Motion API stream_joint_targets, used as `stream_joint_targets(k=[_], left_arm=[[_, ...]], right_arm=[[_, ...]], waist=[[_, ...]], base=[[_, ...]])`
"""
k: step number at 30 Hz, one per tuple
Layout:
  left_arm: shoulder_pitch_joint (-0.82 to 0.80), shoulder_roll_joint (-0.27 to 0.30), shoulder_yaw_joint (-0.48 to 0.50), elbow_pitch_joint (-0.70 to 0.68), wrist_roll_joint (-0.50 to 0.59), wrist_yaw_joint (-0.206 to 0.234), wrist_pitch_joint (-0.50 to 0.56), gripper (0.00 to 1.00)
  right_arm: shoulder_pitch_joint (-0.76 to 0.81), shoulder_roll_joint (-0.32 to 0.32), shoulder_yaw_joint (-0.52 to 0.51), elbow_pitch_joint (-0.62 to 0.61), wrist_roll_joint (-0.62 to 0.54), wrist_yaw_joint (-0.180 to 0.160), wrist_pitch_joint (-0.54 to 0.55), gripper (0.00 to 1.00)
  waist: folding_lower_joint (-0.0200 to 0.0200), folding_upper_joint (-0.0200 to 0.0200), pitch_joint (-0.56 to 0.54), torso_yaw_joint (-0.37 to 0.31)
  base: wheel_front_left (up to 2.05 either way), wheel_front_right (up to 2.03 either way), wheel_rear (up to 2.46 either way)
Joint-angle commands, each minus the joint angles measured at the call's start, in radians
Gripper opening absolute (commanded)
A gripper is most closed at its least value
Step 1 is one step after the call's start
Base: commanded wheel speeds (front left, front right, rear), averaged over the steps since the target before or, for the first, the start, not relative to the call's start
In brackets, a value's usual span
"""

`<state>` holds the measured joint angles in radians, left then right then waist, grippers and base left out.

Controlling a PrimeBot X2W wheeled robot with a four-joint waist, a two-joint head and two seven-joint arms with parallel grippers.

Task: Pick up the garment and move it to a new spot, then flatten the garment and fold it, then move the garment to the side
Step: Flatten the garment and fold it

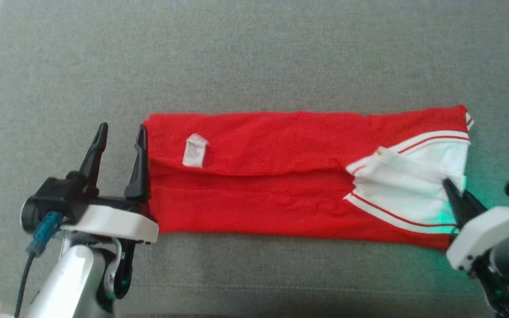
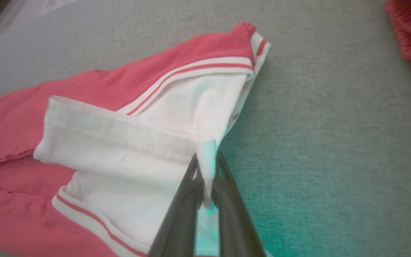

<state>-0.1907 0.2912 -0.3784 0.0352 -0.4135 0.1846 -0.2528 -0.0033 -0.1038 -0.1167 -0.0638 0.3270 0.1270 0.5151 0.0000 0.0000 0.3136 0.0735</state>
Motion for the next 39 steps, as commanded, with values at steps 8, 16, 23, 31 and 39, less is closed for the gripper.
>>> stream_joint_targets(k=[8,16,23,31,39], left_arm=[[0.005,-0.013,0.077,-0.066,0.046,-0.01,-0.009,1.0],[0.037,-0.04,0.117,-0.068,0.078,-0.038,-0.009,1.0],[0.062,-0.063,0.132,-0.051,0.095,-0.054,-0.009,1.0],[0.061,-0.092,0.127,-0.034,0.111,-0.076,-0.009,1.0],[0.046,-0.117,0.111,-0.004,0.122,-0.1,-0.009,1.0]], right_arm=[[0.038,-0.066,-0.1,-0.03,-0.01,0.004,-0.06,0.0],[0.016,-0.106,-0.081,-0.043,-0.018,0.004,-0.09,0.0],[-0.065,-0.046,0.151,-0.18,-0.019,0.004,-0.033,0.0],[-0.169,0.051,0.453,0.014,0.131,0.004,-0.111,0.0],[-0.303,0.053,0.687,0.292,0.407,0.004,-0.341,0.0]], waist=[[0.0,0.0,-0.069,0.008],[0.0,0.0,-0.109,0.034],[0.0,0.0,-0.154,0.049],[0.0,0.0,-0.166,0.097],[0.0,0.0,-0.147,0.151]], base=[[0.0,0.0,0.0],[0.0,0.0,0.0],[0.0,0.0,0.0],[0.0,0.0,0.0],[0.0,0.0,0.0]])
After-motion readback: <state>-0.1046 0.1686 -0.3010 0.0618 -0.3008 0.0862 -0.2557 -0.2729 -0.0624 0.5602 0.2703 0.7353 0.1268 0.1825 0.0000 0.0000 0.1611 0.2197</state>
